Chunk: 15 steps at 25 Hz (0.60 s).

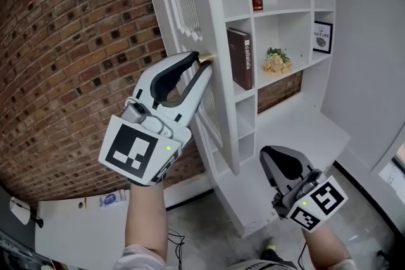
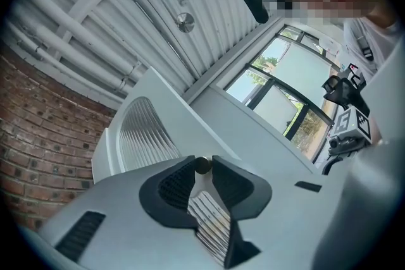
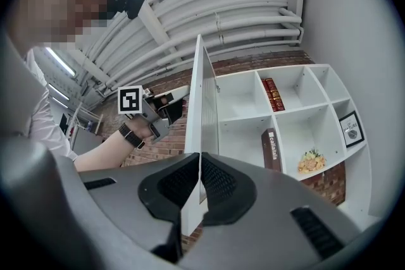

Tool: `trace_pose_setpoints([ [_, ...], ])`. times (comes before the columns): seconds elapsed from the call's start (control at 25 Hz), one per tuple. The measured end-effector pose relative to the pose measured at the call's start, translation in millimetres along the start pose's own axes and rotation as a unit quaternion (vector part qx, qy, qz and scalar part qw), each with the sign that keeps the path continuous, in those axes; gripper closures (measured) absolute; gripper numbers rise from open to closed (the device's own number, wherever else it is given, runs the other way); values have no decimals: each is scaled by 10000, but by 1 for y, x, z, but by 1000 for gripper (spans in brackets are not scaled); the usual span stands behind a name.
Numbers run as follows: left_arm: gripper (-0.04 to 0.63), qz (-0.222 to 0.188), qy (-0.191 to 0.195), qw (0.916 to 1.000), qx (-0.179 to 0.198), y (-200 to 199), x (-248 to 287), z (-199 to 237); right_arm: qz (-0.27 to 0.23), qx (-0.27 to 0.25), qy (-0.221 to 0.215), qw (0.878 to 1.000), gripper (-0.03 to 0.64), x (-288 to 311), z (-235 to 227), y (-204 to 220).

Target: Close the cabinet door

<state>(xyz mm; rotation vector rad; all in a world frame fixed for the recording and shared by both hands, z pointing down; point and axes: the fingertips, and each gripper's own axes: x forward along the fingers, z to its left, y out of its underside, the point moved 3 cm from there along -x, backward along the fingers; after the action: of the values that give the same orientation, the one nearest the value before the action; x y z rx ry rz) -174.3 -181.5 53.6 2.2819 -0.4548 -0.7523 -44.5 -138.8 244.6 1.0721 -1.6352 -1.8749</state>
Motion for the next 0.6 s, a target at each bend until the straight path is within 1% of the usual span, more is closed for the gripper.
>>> trace_pose_setpoints([
  [0.2,500,10,-78,9999,-111,-1,9,-1,-32,7,147,9999,597,-3,-8,-3],
  [0.4,502,16,-190,9993,-309,5,24,-10,-30,52,397,9992,597,-12,-20,1],
  [0.6,505,9,-306,9987,-418,9,35,-17,-34,81,624,9980,597,-18,-30,4],
])
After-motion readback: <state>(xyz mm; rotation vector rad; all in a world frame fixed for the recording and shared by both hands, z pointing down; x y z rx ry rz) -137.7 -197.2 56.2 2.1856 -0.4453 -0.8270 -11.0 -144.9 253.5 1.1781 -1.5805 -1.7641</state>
